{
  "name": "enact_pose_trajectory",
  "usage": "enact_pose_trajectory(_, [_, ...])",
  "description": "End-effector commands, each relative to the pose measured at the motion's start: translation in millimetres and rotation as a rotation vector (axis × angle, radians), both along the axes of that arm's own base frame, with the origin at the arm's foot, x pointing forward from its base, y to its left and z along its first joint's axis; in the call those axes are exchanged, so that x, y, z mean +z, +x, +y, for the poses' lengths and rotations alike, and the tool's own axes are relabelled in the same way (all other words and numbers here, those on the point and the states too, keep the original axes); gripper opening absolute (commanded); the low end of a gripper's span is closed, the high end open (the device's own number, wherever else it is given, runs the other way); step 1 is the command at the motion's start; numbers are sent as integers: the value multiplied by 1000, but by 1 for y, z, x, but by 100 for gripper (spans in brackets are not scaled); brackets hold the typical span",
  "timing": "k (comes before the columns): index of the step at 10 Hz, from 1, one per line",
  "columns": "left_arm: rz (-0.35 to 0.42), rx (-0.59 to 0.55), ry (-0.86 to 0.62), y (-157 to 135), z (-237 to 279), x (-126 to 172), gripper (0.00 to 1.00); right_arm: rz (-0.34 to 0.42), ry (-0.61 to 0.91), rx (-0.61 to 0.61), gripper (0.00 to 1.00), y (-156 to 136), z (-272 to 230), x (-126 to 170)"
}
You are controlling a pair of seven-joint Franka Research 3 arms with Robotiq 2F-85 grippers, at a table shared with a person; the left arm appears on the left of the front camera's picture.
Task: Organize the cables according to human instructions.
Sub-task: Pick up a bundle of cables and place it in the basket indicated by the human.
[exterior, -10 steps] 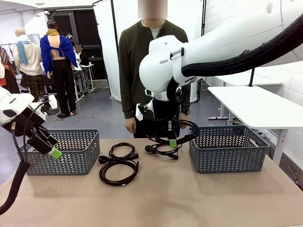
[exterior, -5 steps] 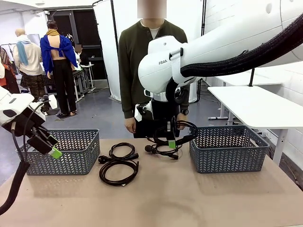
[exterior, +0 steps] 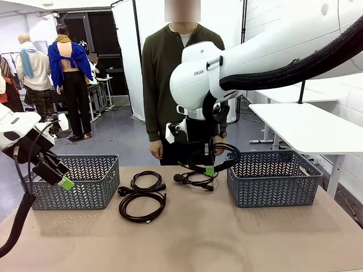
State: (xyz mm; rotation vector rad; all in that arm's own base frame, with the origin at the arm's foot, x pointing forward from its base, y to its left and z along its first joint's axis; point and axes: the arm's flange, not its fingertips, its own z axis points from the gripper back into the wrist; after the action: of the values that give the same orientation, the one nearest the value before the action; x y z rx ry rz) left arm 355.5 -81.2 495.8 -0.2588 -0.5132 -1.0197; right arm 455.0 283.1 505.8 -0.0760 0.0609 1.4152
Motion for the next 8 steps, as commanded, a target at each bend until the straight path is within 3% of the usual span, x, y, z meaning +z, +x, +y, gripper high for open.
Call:
enact_pose_trajectory(1, [9, -9, -18, 1, 1, 0, 100, 29, 20, 18, 6, 16, -34, 15])
enact_pose_trajectory(8, [9, -9, -18, 1, 1, 0, 100, 10, -29, 60, 6, 70, -144, 20])
